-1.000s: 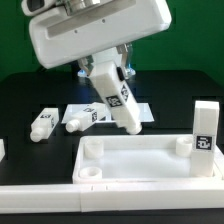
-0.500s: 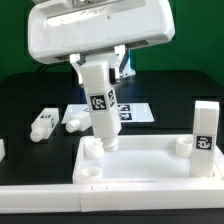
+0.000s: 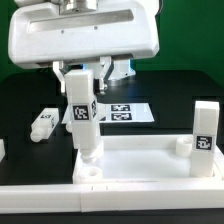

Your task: Assemble desk

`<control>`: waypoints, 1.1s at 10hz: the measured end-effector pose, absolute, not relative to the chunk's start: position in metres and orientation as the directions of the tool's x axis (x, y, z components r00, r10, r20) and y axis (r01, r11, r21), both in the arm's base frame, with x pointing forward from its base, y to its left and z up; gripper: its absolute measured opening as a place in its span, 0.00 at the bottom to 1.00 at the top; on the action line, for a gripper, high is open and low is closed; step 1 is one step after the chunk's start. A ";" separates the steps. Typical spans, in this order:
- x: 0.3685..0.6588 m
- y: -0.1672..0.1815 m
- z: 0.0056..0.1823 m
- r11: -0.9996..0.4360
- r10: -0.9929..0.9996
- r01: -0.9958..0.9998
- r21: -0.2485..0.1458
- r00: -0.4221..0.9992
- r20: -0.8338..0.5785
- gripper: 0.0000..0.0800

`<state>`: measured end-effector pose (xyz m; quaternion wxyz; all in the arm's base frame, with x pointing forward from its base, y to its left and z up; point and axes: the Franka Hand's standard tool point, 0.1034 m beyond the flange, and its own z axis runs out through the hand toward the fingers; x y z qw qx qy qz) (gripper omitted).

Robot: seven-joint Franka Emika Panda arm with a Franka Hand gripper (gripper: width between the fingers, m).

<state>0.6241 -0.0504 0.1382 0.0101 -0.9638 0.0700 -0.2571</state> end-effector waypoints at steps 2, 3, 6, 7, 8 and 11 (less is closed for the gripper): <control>0.624 -0.050 0.137 -0.989 -0.145 -0.134 -0.058 0.858 0.492 0.36; 0.623 -0.051 0.136 -0.990 -0.142 -0.132 -0.056 0.859 0.491 0.36; 0.631 -0.049 0.138 -0.998 -0.062 -0.054 -0.031 0.881 0.470 0.36; 0.630 -0.050 0.137 -0.998 -0.064 -0.056 -0.031 0.881 0.468 0.36; 0.630 -0.050 0.135 -0.998 -0.064 -0.056 -0.032 0.883 0.466 0.36; 0.625 -0.054 0.130 -0.998 -0.067 -0.061 -0.027 0.885 0.460 0.36</control>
Offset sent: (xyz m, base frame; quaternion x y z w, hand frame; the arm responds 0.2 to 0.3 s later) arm 0.0191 -0.0156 -0.0050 -0.0252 -0.0587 -0.2914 0.9545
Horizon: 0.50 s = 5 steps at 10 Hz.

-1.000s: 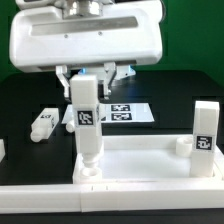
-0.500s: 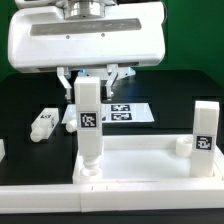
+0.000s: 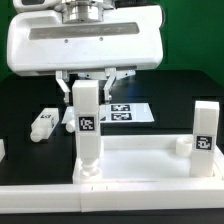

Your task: Assemble desk

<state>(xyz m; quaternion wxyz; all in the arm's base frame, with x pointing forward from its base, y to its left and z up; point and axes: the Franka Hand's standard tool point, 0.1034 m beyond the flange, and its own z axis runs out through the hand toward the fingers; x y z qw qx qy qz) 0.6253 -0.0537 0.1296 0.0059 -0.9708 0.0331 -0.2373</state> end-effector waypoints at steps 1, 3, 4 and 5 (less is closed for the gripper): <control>0.622 -0.054 0.126 -0.998 -0.067 -0.063 -0.024 0.887 0.458 0.36; 0.617 -0.054 0.122 -0.998 -0.066 -0.064 -0.021 0.889 0.454 0.36; 0.617 -0.053 0.122 -0.998 -0.066 -0.063 -0.022 0.889 0.453 0.36; 0.617 -0.053 0.122 -0.998 -0.066 -0.063 -0.022 0.889 0.454 0.36</control>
Offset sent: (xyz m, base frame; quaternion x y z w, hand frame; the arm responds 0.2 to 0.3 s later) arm -0.0043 0.0071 -0.0053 0.0027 -0.0002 -0.0025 1.0000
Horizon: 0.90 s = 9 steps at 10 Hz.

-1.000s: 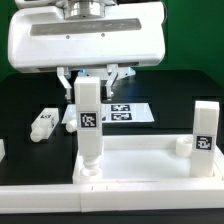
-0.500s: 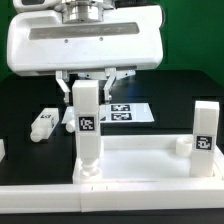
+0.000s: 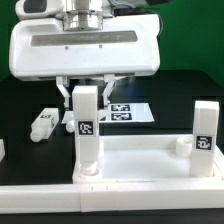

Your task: Assemble desk

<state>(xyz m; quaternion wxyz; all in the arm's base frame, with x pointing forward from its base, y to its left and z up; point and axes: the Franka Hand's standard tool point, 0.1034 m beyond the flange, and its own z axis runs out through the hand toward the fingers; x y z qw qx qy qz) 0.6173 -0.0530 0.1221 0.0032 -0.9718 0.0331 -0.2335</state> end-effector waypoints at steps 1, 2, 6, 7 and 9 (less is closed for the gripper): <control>0.618 -0.053 0.122 -0.998 -0.066 -0.063 -0.021 0.888 0.455 0.36; 0.619 -0.053 0.122 -0.998 -0.065 -0.063 -0.021 0.887 0.457 0.36; 0.618 -0.047 0.112 -0.998 -0.063 -0.058 -0.024 0.893 0.446 0.36; 0.618 -0.047 0.111 -0.998 -0.063 -0.059 -0.023 0.893 0.445 0.36; 0.617 -0.050 0.106 -0.998 -0.063 -0.062 -0.017 0.892 0.447 0.36</control>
Offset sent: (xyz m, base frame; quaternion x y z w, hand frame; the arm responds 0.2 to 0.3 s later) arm 0.0030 0.0072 -0.0093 0.0054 0.0064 0.0036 1.0000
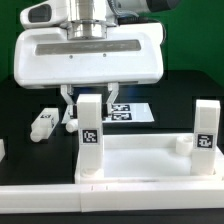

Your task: Assemble desk

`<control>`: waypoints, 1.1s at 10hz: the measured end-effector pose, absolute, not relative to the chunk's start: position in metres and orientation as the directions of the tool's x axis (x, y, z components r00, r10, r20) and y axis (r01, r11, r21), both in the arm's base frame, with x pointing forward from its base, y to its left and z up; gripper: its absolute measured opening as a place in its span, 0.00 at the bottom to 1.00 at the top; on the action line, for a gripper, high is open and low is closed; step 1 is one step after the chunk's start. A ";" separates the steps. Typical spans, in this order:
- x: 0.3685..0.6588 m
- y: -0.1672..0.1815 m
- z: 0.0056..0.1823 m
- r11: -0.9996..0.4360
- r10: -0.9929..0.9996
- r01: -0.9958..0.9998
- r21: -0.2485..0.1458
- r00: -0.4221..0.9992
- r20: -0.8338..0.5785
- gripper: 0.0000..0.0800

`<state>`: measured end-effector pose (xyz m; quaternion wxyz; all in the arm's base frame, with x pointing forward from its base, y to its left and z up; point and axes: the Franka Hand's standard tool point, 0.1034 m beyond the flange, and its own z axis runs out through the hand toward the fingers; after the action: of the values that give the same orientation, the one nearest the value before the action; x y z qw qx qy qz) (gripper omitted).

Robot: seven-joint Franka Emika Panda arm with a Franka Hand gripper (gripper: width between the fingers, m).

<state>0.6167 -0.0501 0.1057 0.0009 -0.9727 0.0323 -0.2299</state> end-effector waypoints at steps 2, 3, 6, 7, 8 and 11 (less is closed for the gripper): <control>0.618 -0.054 0.106 -0.997 -0.067 -0.071 -0.009 0.884 0.462 0.36; 0.618 -0.054 0.106 -0.997 -0.067 -0.070 -0.009 0.885 0.462 0.37; 0.623 -0.049 0.113 -0.995 -0.094 -0.078 -0.057 0.909 0.406 0.59; 0.627 -0.046 0.118 -0.992 -0.112 -0.085 -0.091 0.928 0.356 0.77; 0.631 -0.042 0.122 -0.988 -0.117 -0.085 -0.126 0.955 0.273 0.80; 0.626 -0.043 0.119 -0.981 -0.101 -0.088 -0.173 0.993 0.068 0.81</control>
Offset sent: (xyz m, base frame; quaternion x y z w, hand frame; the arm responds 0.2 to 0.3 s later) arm 0.0000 0.0000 0.0000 0.0000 0.0000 0.0000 1.0000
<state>0.6263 -0.0428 0.1195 0.0850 -0.9945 0.0475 -0.0384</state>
